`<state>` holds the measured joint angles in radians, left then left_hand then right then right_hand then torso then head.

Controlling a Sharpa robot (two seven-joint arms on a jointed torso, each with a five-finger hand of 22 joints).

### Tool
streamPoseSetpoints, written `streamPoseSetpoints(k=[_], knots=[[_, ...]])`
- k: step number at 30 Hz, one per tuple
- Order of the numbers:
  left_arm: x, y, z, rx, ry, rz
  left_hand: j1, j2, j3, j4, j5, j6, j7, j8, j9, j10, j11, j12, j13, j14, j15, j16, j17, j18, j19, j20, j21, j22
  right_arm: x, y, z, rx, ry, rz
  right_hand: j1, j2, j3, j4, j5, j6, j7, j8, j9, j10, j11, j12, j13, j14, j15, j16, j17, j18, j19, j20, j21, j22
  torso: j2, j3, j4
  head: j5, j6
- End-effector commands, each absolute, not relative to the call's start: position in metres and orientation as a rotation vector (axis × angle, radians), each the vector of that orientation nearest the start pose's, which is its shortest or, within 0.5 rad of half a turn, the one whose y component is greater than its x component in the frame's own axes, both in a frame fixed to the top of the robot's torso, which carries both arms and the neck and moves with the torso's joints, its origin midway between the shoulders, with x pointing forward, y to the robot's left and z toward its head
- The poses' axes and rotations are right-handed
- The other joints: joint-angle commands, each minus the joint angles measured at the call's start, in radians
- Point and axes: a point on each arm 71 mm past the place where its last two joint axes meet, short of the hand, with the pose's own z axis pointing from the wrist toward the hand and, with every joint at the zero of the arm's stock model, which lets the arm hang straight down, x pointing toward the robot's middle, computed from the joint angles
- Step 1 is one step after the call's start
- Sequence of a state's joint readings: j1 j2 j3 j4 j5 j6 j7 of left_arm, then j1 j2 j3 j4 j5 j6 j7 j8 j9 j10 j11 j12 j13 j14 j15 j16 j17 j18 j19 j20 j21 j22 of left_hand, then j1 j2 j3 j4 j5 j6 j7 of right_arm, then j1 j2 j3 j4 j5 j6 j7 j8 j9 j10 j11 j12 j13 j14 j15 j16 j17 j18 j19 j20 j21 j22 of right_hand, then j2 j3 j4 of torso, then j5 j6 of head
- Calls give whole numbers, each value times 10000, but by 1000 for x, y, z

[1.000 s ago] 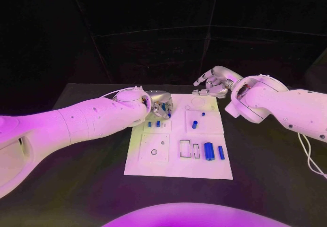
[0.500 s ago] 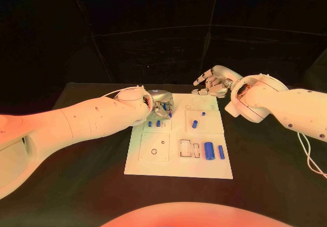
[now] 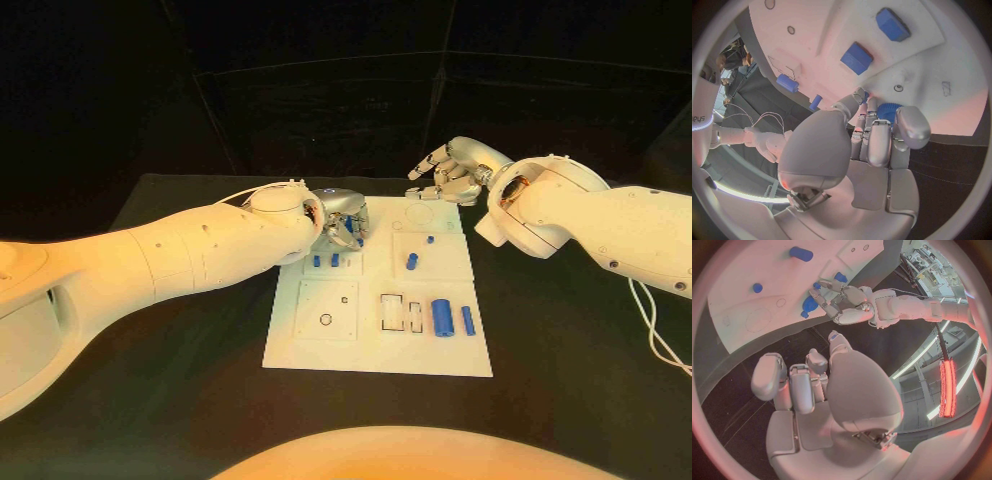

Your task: Assemble the parts on the task board

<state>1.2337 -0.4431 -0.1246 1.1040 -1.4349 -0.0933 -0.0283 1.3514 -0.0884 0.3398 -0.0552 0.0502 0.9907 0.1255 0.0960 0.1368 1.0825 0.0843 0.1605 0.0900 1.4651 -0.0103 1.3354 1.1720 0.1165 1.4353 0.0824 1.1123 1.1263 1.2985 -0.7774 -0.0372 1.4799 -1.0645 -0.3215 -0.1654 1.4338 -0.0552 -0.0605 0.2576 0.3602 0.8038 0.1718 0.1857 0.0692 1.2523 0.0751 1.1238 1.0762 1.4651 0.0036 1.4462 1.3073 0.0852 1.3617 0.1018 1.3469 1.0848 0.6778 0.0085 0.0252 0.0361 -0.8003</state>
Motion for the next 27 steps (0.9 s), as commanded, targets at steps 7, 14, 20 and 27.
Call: streamPoseSetpoints(k=[7, 14, 20, 27], knots=[[534, 103, -237, 3778, 19313, -6280, -21, -103, 98, 24, -18, 30, -41, -75, -34, -53, 10, -72, -2, 274, 53, -72, -65, -120, 30, 75, -48, -55, 513, -185, -143, 2091, 17099, 7970, 34, 105, -64, -29, 49, -58, -37, 51, -8, -21, 15, 70, 14, 561, -69, -65, 403, 69, -27, -8, -41, -3, -3, 4, -8, 2, 3], [535, 105, -238, 3717, 19481, -6083, 20, 66, 308, 24, -15, 412, 39, 34, -25, 325, -85, -25, 1, 275, -7, -63, -98, -106, 41, 57, -44, -36, 513, -185, -143, 2090, 17105, 7968, 34, 105, -64, -29, 49, -58, -37, 51, -8, -21, 15, 70, 14, 561, -69, -65, 403, 69, -27, -8, -41, -3, -3, 4, -6, -6, 1], [535, 106, -239, 3676, 19602, -5936, 101, 184, 560, -42, -16, 668, 21, 81, -34, 566, -141, -69, -27, 274, -57, -55, -127, -105, 48, 13, -45, -20, 513, -185, -143, 2083, 17110, 7972, 45, 109, -68, -32, 51, -54, -39, 56, -7, -10, 14, 86, 28, 561, -70, -67, 402, 67, -23, -9, -37, 6, -2, 2, -7, -11, -10], [535, 106, -239, 3647, 19564, -5922, 244, 346, 899, -187, -16, 938, 14, 125, -42, 887, -199, -100, -39, 273, -104, -31, -136, -109, 53, -34, -41, 4, 513, -185, -143, 2081, 17107, 7976, 45, 109, -68, -32, 51, -54, -39, 56, -7, -10, 14, 86, 28, 561, -70, -67, 402, 67, -23, -9, -37, 6, -5, 1, -5, -13, -18]])
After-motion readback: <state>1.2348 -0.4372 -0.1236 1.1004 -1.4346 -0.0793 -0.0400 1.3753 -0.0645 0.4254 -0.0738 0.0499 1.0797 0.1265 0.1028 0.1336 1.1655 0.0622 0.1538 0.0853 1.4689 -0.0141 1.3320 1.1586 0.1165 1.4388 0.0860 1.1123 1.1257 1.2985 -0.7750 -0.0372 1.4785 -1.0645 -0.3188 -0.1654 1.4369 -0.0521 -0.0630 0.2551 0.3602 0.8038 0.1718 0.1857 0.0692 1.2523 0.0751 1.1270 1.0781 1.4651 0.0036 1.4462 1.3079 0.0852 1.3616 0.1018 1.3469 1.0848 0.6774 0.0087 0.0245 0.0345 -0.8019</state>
